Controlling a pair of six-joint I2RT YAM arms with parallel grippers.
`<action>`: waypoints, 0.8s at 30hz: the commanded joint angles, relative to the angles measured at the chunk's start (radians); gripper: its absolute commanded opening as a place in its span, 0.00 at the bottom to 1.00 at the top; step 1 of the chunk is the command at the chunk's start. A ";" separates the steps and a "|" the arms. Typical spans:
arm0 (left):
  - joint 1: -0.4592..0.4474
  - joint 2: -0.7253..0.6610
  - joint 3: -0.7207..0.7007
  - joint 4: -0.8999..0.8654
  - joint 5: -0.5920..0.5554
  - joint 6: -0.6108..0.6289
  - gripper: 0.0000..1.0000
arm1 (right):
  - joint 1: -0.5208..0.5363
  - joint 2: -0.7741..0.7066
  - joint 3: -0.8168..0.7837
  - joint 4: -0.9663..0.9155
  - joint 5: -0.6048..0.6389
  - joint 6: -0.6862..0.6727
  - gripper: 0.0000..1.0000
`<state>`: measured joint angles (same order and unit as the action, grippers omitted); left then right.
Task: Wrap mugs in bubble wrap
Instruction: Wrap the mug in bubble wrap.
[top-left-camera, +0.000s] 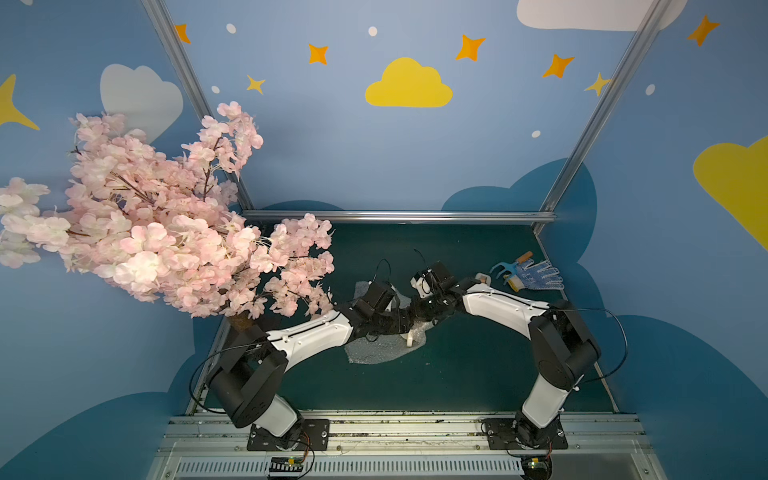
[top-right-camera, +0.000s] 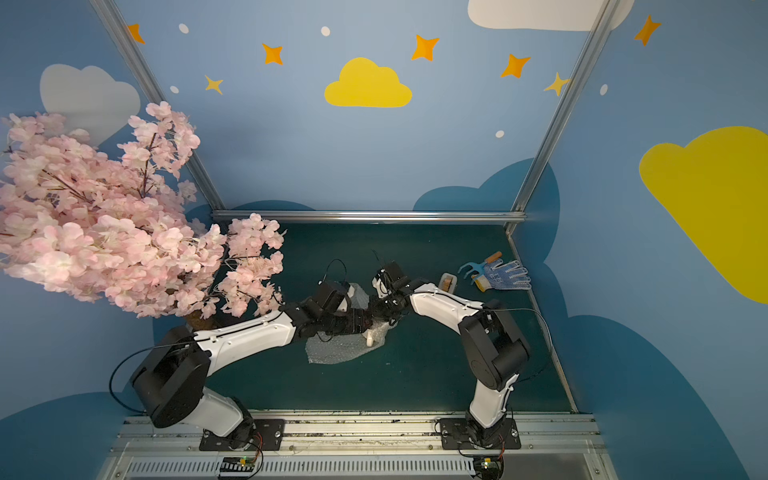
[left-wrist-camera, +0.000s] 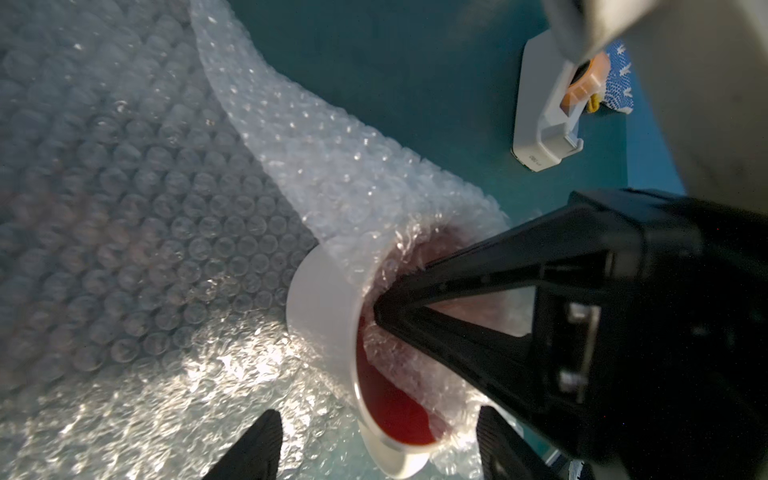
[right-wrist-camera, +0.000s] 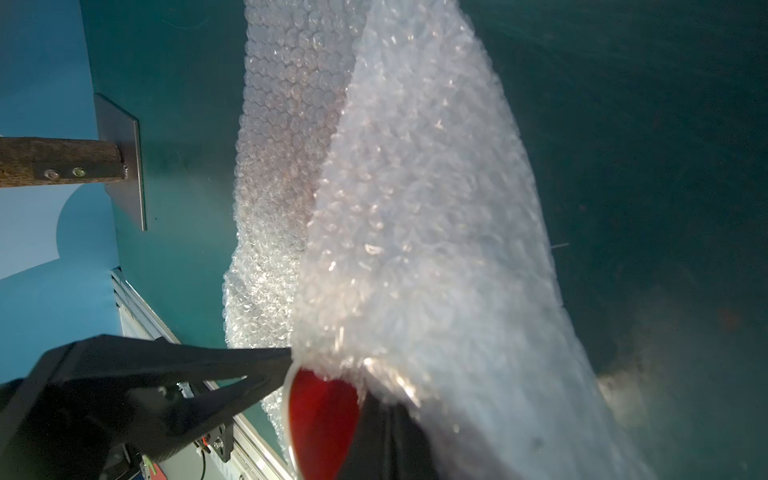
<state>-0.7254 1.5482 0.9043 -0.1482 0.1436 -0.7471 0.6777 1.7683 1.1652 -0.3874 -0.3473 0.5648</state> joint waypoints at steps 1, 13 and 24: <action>-0.002 0.031 0.003 0.040 0.030 0.012 0.76 | 0.006 0.025 0.019 -0.052 0.007 0.004 0.00; -0.002 0.077 -0.021 0.033 -0.030 -0.031 0.77 | 0.002 -0.026 0.051 -0.081 -0.022 0.006 0.07; 0.007 0.086 -0.029 0.022 -0.039 -0.040 0.77 | -0.011 -0.229 0.019 -0.212 0.150 -0.044 0.35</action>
<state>-0.7223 1.6085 0.8894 -0.1028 0.1272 -0.7872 0.6708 1.5856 1.1950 -0.5194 -0.2913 0.5495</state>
